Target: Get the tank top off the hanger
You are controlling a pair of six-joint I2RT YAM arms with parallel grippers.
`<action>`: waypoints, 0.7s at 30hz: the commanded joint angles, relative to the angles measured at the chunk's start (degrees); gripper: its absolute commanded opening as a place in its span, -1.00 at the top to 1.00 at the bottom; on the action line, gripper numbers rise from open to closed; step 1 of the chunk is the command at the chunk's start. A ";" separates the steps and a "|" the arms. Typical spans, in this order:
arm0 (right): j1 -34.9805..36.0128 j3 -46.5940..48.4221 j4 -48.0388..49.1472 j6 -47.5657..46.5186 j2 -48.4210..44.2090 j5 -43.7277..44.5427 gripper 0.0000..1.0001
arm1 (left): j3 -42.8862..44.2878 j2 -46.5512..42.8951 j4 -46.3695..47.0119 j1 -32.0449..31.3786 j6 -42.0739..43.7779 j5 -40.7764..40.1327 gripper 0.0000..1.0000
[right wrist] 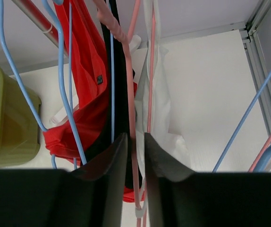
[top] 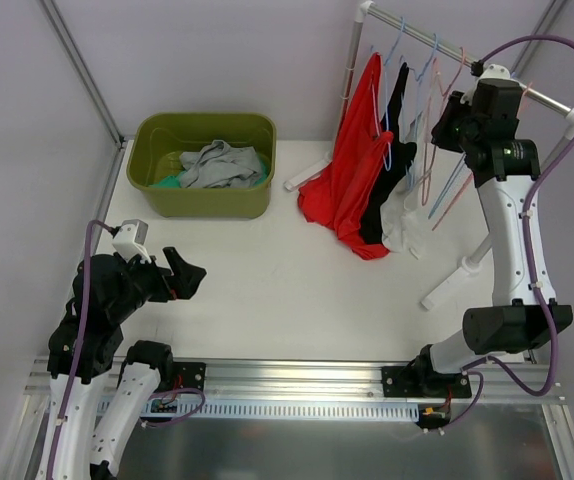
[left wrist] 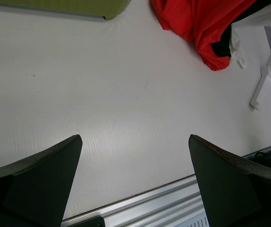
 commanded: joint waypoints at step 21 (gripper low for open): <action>0.82 -8.50 10.78 7.02 -6.27 2.58 0.99 | -0.47 -1.20 2.37 -2.30 0.39 0.60 -0.97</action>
